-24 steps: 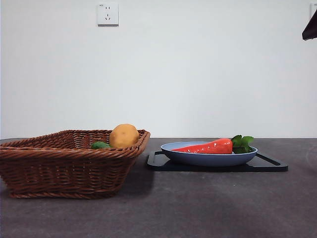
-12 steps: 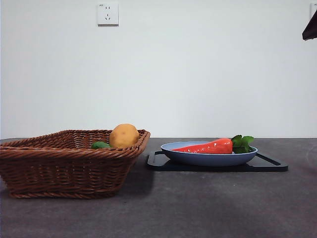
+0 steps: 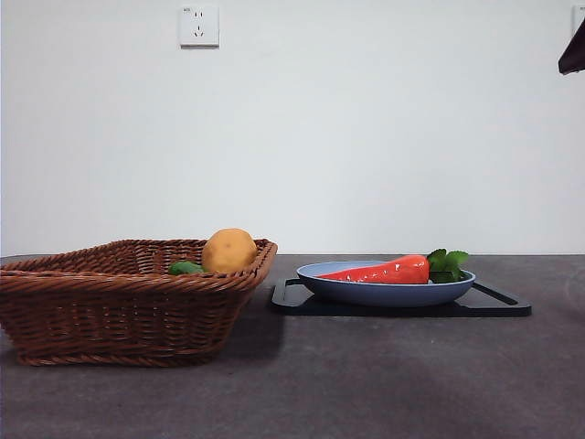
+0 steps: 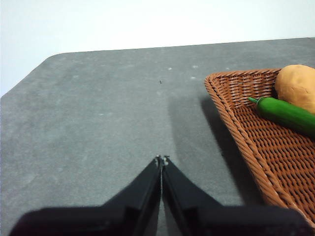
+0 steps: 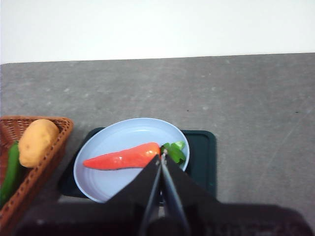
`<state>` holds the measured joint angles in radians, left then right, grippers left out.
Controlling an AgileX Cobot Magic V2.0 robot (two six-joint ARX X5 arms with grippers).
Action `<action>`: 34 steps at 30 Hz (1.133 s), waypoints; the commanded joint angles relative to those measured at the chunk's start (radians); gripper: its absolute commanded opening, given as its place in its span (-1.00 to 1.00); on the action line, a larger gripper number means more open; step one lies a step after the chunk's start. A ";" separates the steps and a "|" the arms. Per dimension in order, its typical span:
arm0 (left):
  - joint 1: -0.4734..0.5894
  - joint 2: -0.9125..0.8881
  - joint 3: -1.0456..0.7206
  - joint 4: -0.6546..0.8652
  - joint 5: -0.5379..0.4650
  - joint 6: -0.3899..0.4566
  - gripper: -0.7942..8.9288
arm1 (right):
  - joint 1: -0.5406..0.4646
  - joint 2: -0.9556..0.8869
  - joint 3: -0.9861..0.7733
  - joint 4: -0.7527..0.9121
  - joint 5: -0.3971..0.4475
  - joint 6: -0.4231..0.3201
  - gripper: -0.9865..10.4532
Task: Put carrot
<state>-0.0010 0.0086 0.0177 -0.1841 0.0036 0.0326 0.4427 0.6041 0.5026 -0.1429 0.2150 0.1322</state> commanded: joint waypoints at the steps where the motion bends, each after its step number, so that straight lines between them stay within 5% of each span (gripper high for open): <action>1: 0.002 -0.003 -0.010 0.012 0.001 -0.006 -0.82 | -0.002 -0.059 0.006 -0.018 0.034 -0.076 -0.82; 6: 0.002 -0.003 -0.010 0.012 0.001 -0.006 -0.82 | -0.075 -0.230 -0.037 -0.016 0.039 -0.200 -0.82; 16: 0.002 -0.003 -0.010 0.012 0.001 -0.006 -0.82 | -0.366 -0.499 -0.303 0.003 -0.223 -0.094 -0.82; 34: 0.002 -0.003 -0.010 0.011 0.001 -0.006 -0.82 | -0.417 -0.605 -0.494 -0.024 -0.242 -0.073 -0.82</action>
<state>-0.0010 0.0086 0.0177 -0.1841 0.0036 0.0326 0.0257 0.0040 0.0139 -0.1665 -0.0265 0.0486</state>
